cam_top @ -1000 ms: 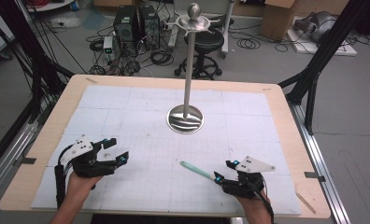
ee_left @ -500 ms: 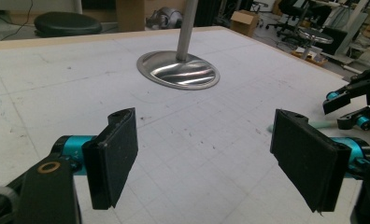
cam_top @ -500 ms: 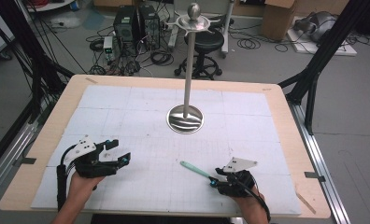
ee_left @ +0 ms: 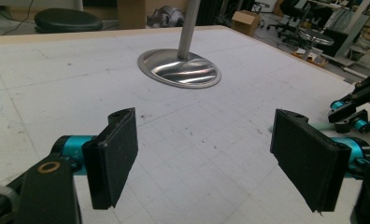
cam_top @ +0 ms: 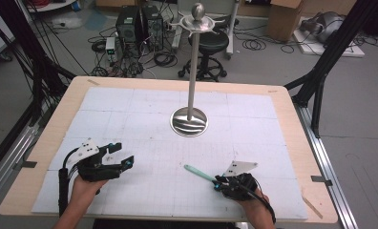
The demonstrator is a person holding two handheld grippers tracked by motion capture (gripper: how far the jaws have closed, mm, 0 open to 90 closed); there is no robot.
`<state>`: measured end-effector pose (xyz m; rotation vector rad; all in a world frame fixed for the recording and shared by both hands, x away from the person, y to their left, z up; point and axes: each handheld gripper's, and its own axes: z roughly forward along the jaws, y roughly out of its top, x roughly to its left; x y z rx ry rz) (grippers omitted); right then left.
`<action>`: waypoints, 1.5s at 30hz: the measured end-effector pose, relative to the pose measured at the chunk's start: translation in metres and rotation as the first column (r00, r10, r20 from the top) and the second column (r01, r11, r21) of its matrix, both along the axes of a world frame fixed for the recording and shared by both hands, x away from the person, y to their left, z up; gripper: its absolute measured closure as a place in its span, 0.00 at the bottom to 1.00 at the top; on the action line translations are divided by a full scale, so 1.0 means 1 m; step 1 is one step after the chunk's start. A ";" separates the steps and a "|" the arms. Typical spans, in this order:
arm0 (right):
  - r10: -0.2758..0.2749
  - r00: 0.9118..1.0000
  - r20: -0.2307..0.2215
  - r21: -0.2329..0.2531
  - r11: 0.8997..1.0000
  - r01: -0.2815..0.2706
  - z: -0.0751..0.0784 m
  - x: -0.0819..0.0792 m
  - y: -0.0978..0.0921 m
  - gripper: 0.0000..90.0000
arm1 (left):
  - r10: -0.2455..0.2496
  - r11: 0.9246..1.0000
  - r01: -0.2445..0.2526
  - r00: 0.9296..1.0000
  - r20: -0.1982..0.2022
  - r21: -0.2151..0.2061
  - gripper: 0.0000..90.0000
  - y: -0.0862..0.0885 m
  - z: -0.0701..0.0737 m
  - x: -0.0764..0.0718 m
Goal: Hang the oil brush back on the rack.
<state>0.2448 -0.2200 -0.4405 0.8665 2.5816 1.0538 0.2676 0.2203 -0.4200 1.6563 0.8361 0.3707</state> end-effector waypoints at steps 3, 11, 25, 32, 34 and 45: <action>0.013 1.000 0.001 0.000 1.000 -0.013 0.000 0.000 0.000 0.89 | 0.002 1.000 -0.002 1.000 -0.003 -0.003 0.26 0.000 0.000 0.000; -0.010 0.999 -0.038 0.034 0.999 0.012 -0.001 0.002 -0.002 0.90 | 0.002 1.000 -0.002 1.000 -0.005 -0.005 0.27 -0.001 -0.001 0.002; -0.024 1.000 -0.018 0.071 0.997 0.026 0.005 -0.001 -0.001 0.92 | -0.011 1.000 0.011 1.000 -0.011 -0.007 0.30 -0.002 -0.001 0.000; -0.046 0.999 -0.002 0.128 0.991 0.046 0.010 -0.004 -0.007 0.92 | -0.015 1.000 0.015 1.000 -0.009 -0.012 0.31 -0.002 0.000 -0.001; -0.055 0.998 0.008 0.158 0.986 0.053 0.013 -0.006 -0.009 0.92 | -0.021 1.000 0.021 1.000 -0.009 -0.002 0.32 -0.003 0.001 -0.002; -0.078 0.994 0.078 0.263 0.963 0.055 0.025 -0.013 -0.007 0.91 | -0.117 0.991 0.116 0.993 -0.009 -0.068 0.41 -0.023 0.015 0.001</action>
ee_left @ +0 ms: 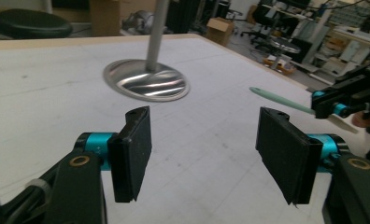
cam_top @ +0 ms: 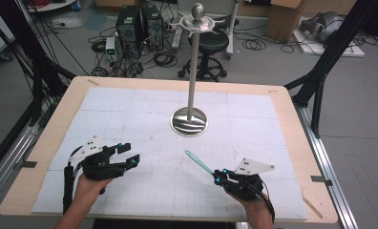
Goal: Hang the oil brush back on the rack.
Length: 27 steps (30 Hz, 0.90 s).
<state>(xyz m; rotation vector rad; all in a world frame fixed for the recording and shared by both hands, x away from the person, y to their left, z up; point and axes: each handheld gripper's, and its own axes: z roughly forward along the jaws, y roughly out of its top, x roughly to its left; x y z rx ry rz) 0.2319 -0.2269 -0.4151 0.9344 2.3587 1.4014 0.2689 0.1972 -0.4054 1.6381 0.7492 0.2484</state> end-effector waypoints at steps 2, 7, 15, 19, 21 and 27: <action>-0.003 1.000 0.013 0.018 1.000 0.003 0.002 -0.001 0.000 0.91 | -0.037 0.999 0.037 0.999 -0.011 -0.015 0.42 -0.010 0.003 0.002; -0.014 0.999 0.041 0.065 0.998 0.011 0.007 -0.004 0.000 0.91 | -0.128 0.991 0.126 0.991 -0.035 -0.047 0.40 -0.034 0.015 0.006; -0.029 0.993 0.111 0.160 0.987 0.011 0.020 -0.012 0.007 0.91 | -0.235 0.965 0.224 0.970 -0.070 -0.135 0.35 -0.075 0.035 0.019; -0.028 0.989 0.145 0.190 0.982 0.000 0.025 -0.014 0.011 0.91 | -0.254 0.961 0.241 0.964 -0.080 -0.138 0.35 -0.089 0.039 0.023; -0.033 0.987 0.156 0.200 0.980 0.001 0.027 -0.016 0.012 0.92 | -0.270 0.954 0.254 0.959 -0.085 -0.159 0.35 -0.095 0.040 0.023; -0.055 0.981 0.185 0.223 0.975 0.013 0.031 -0.018 0.012 0.91 | -0.290 0.949 0.271 0.951 -0.107 -0.163 0.36 -0.111 0.041 0.022</action>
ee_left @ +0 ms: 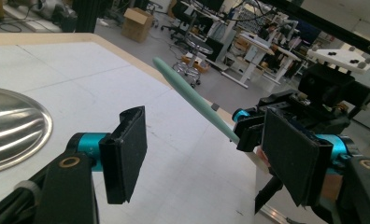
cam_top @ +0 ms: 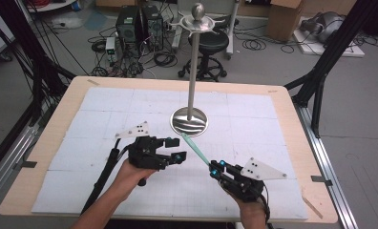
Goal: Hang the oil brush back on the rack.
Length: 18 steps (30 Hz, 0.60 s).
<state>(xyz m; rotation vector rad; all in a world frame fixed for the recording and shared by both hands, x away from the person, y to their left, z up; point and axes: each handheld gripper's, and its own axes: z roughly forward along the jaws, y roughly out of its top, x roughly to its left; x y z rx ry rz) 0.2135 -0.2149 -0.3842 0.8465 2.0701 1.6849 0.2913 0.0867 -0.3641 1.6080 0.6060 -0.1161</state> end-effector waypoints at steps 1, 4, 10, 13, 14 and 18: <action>0.002 1.000 0.002 0.001 1.000 -0.002 0.000 -0.001 0.000 0.91 | -0.006 1.000 0.006 1.000 -0.007 -0.002 0.37 -0.004 0.001 0.000; 0.000 1.000 0.002 -0.010 1.000 0.000 0.001 -0.002 0.003 0.91 | -0.016 1.000 0.016 1.000 -0.019 -0.010 0.41 -0.013 0.002 0.001; 0.008 1.000 0.006 -0.017 1.000 -0.008 0.001 -0.003 0.007 0.91 | -0.004 0.999 0.002 0.998 -0.069 -0.037 0.51 -0.022 0.002 0.007; 0.008 1.000 0.012 -0.025 1.000 -0.008 0.000 -0.003 0.008 0.91 | -0.003 0.999 0.000 0.997 -0.077 -0.037 0.60 -0.022 0.001 0.009; 0.008 1.000 0.012 -0.029 1.000 -0.008 0.000 -0.003 0.008 0.91 | 0.002 0.999 -0.005 0.997 -0.078 -0.037 0.63 -0.021 0.002 0.010; 0.002 1.000 0.014 -0.025 1.000 -0.002 0.001 -0.003 0.009 0.91 | 0.007 0.998 -0.011 0.996 -0.086 -0.055 0.76 -0.020 0.002 0.011</action>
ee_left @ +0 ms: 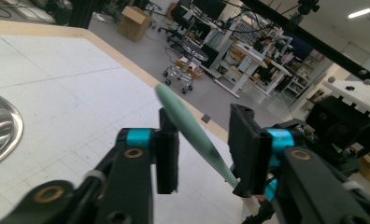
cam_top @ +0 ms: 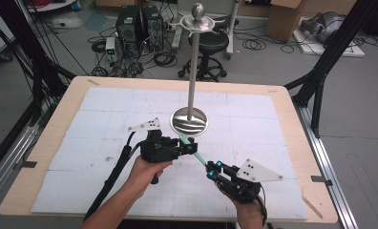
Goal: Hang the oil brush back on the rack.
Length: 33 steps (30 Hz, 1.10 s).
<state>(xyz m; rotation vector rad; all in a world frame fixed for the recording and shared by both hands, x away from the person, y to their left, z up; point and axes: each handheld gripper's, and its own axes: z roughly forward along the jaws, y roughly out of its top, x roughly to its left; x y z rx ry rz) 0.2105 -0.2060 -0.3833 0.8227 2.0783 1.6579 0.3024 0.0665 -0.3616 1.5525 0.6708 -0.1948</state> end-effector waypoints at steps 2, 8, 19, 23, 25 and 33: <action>0.001 1.000 0.005 -0.003 1.000 0.000 0.000 0.000 0.000 0.91 | -0.003 1.000 0.003 1.000 -0.005 -0.006 0.81 0.000 0.000 0.000; 0.001 1.000 0.008 -0.028 1.000 -0.001 -0.001 0.000 0.003 0.91 | -0.054 0.997 0.053 0.998 -0.018 -0.064 0.91 -0.001 0.004 -0.003; 0.088 0.996 -0.036 0.123 0.989 -0.083 0.003 0.006 -0.019 0.53 | -0.183 0.983 0.177 0.962 0.201 0.048 0.92 0.009 0.041 -0.011; 0.198 0.979 -0.053 0.110 0.975 -0.191 0.005 0.011 -0.015 0.56 | -0.261 0.964 0.237 0.932 0.250 0.122 0.92 0.009 0.049 -0.014; 0.265 0.963 -0.054 0.091 0.961 -0.260 0.010 0.014 -0.007 0.58 | -0.311 0.947 0.272 0.908 0.280 0.171 0.92 0.006 0.054 -0.017; 0.427 0.901 -0.080 0.017 0.904 -0.427 0.024 0.024 0.021 0.87 | -0.414 0.907 0.362 0.856 0.308 0.214 0.92 -0.003 0.064 -0.026</action>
